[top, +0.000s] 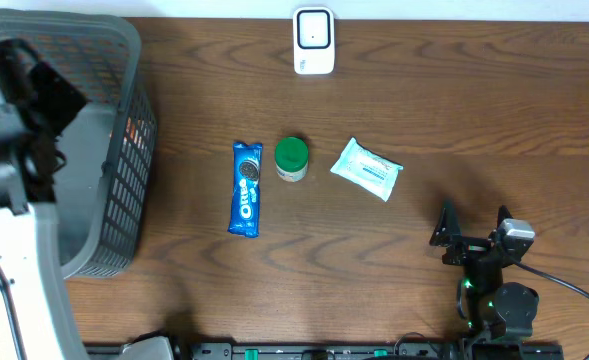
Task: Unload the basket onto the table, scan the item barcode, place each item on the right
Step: 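Lay the Oreo pack on the table left of the jar and release, then reach the left gripper into the basket toward the orange box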
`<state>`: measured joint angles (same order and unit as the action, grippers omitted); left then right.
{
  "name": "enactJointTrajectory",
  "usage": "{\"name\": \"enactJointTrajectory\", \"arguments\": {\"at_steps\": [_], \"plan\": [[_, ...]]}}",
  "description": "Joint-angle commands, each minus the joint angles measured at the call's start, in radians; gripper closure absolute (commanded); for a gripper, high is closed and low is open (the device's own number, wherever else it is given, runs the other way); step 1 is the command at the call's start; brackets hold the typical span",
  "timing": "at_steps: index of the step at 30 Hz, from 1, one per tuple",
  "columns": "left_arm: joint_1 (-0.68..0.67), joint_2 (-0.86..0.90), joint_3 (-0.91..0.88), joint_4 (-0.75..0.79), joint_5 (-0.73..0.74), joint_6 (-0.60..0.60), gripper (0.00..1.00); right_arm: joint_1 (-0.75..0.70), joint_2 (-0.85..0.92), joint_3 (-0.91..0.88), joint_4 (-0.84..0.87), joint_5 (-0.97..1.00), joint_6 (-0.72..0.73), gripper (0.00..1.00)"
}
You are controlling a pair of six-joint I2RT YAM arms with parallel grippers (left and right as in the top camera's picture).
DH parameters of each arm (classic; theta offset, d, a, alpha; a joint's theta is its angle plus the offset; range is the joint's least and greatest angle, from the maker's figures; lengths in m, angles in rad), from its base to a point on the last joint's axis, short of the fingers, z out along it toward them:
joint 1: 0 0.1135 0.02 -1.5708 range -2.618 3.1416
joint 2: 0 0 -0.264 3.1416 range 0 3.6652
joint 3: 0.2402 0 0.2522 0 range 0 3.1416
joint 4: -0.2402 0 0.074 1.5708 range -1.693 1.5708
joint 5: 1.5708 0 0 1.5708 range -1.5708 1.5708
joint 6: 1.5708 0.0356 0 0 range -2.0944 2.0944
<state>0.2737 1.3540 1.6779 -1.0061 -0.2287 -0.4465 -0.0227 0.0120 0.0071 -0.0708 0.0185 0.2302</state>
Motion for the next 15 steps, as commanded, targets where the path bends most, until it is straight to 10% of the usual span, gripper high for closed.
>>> {"name": "enactJointTrajectory", "arguments": {"at_steps": [1, 15], "plan": [[0.1, 0.097, -0.003, -0.007, 0.213, -0.006, 0.02, 0.01, -0.005, -0.002, -0.003, 0.005, 0.008, 0.01], [0.094, 0.459, -0.005, 0.021, 0.38, -0.088, 0.02, 0.01, -0.005, -0.002, -0.003, 0.005, 0.008, 0.01]]}}
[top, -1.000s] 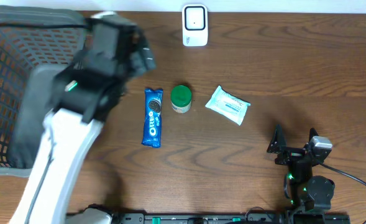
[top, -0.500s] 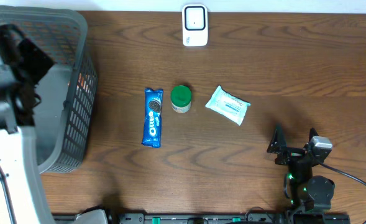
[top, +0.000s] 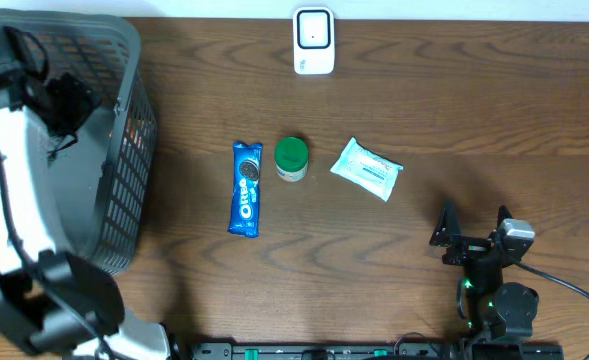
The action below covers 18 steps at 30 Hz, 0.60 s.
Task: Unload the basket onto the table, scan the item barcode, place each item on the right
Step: 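Reach the left gripper into the basket toward the orange box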
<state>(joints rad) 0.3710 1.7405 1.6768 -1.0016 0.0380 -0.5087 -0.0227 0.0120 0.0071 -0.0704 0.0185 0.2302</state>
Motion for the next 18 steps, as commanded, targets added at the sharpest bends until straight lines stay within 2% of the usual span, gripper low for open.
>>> {"name": "enactJointTrajectory", "arguments": {"at_steps": [1, 6, 18], "plan": [[-0.003, 0.092, -0.004, 0.023, 0.129, -0.038, 0.02, 0.01, -0.005, -0.002, -0.004, 0.005, 0.008, 0.01], [-0.004, 0.172, -0.004, 0.055, 0.136, -0.107, 0.02, 0.01, -0.005, -0.002, -0.004, 0.005, 0.008, 0.01], [-0.069, 0.289, -0.004, 0.122, 0.134, -0.106, 0.02, 0.01, -0.005, -0.002, -0.004, 0.005, 0.008, 0.01]]}}
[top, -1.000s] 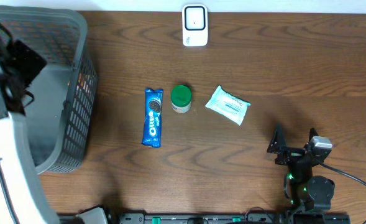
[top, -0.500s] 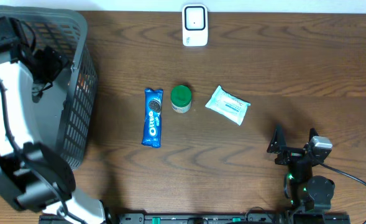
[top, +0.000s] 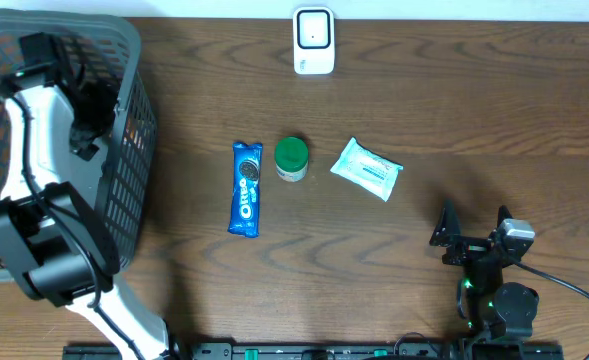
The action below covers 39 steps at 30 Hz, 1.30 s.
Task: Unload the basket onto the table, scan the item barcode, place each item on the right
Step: 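Reach the left gripper into the basket toward the orange box, then grasp the orange box with the left gripper and lift it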
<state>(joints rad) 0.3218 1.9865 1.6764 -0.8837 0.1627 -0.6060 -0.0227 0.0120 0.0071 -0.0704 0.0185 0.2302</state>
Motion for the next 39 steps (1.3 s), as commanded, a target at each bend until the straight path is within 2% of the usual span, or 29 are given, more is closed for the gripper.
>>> {"name": "enactJointTrajectory", "arguments": {"at_steps": [1, 13, 14, 16, 18, 26, 33, 35, 39], "plan": [[-0.023, 0.052, -0.003, 0.006, 0.007, -0.01, 0.02, 0.01, -0.005, -0.002, -0.004, 0.005, 0.008, 0.01], [-0.027, 0.171, -0.004, -0.001, 0.006, -0.009, 0.01, 0.01, -0.005, -0.002, -0.004, 0.005, 0.008, 0.01], [-0.027, 0.175, -0.004, -0.005, 0.006, -0.01, 0.1, 0.01, -0.005, -0.002, -0.004, 0.005, 0.008, 0.01], [-0.027, 0.177, -0.004, -0.018, 0.006, -0.009, 0.36, 0.01, -0.005, -0.002, -0.004, 0.005, 0.008, 0.01], [-0.027, 0.177, -0.004, -0.027, 0.006, -0.009, 0.53, 0.01, -0.005, -0.002, -0.004, 0.006, 0.008, 0.01], [-0.026, 0.135, -0.002, -0.05, 0.005, 0.029, 0.69, 0.01, -0.005, -0.002, -0.004, 0.005, 0.008, 0.01], [-0.026, -0.022, -0.001, -0.059, -0.05, 0.037, 0.7, 0.01, -0.005, -0.002, -0.004, 0.005, 0.008, 0.01], [-0.026, -0.127, -0.001, -0.08, -0.097, 0.037, 0.69, 0.01, -0.005, -0.002, -0.004, 0.005, 0.008, 0.01], [-0.027, -0.306, -0.001, -0.108, -0.101, 0.035, 0.7, 0.01, -0.005, -0.002, -0.004, 0.005, 0.008, 0.01]]}}
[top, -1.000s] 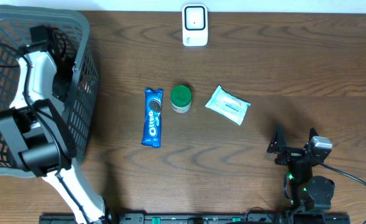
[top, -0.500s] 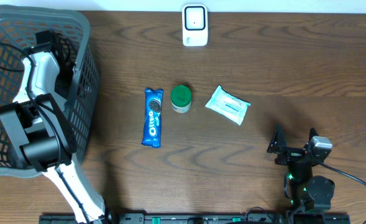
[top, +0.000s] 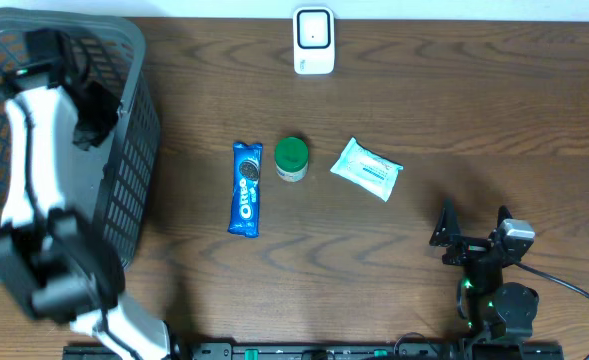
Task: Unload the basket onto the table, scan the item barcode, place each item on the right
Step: 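Grasp the orange box with the left gripper and lift it, then carry the orange box toward the scanner area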
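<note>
The white barcode scanner (top: 313,41) stands at the table's far edge. Three items lie mid-table: a blue Oreo pack (top: 246,188), a green-lidded jar (top: 291,158) and a white wipes pack (top: 367,168). My left gripper (top: 94,112) is down inside the grey basket (top: 134,150) near its right wall, far left of the items. It shows only as a dark shape, so whether it holds anything is unclear. My right gripper (top: 472,222) rests open at the near right with nothing between its fingers.
The basket fills the left end of the table, and the left arm's white links (top: 34,170) run over it. A cable (top: 574,290) trails from the right arm's base at the near right.
The left arm's elbow has shifted a little nearer and rightward. Its gripper stays at about the same spot by the basket's right wall. The right arm and the items have not moved.
The left gripper was over the basket's left part. It then stood further right inside the basket, and later close to the right wall, where it still is. The scanner, the three items and the right arm stayed put throughout.
</note>
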`<state>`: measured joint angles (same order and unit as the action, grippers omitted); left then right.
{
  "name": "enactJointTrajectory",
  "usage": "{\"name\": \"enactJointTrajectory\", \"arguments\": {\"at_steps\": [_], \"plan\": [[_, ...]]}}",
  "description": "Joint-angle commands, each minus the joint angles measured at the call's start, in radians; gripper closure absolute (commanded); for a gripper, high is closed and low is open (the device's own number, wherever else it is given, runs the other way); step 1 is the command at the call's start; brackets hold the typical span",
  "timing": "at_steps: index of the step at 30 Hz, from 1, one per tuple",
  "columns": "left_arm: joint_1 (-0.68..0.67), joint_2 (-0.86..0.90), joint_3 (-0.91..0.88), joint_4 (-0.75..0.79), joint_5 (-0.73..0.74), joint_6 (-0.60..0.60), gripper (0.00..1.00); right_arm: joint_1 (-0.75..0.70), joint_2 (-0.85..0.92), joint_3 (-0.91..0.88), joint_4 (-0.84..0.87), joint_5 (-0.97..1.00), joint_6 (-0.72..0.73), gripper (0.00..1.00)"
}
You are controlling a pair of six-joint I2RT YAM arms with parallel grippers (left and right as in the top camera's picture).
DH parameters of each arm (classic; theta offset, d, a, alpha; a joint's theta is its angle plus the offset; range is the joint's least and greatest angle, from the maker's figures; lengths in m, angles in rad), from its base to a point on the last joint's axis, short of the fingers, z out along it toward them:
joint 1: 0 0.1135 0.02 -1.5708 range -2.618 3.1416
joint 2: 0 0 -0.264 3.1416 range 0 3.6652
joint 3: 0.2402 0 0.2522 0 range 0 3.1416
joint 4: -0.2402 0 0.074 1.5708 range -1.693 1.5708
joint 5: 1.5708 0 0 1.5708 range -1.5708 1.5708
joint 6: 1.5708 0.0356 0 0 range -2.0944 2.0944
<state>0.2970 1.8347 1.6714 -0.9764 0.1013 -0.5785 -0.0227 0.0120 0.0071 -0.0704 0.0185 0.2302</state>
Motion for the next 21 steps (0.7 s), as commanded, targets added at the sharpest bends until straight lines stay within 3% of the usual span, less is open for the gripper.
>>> {"name": "enactJointTrajectory", "arguments": {"at_steps": [1, 8, 11, 16, 21], "plan": [[-0.006, -0.204, 0.004, -0.018, -0.032, 0.008, 0.7, 0.01, -0.005, -0.002, -0.004, 0.005, 0.008, 0.01], [-0.134, -0.482, 0.003, -0.023, 0.019, -0.016, 0.69, 0.01, -0.005, -0.002, -0.004, 0.005, 0.008, 0.01], [-0.308, -0.544, 0.003, -0.016, 0.018, -0.069, 0.69, 0.01, -0.005, -0.002, -0.004, 0.005, 0.008, 0.01], [-0.579, -0.5, -0.008, 0.052, 0.004, -0.106, 0.7, 0.01, -0.005, -0.002, -0.004, 0.005, 0.008, 0.01], [-0.811, -0.325, -0.015, 0.09, -0.018, -0.216, 0.7, 0.01, -0.005, -0.002, -0.004, 0.005, 0.008, 0.01]]}}
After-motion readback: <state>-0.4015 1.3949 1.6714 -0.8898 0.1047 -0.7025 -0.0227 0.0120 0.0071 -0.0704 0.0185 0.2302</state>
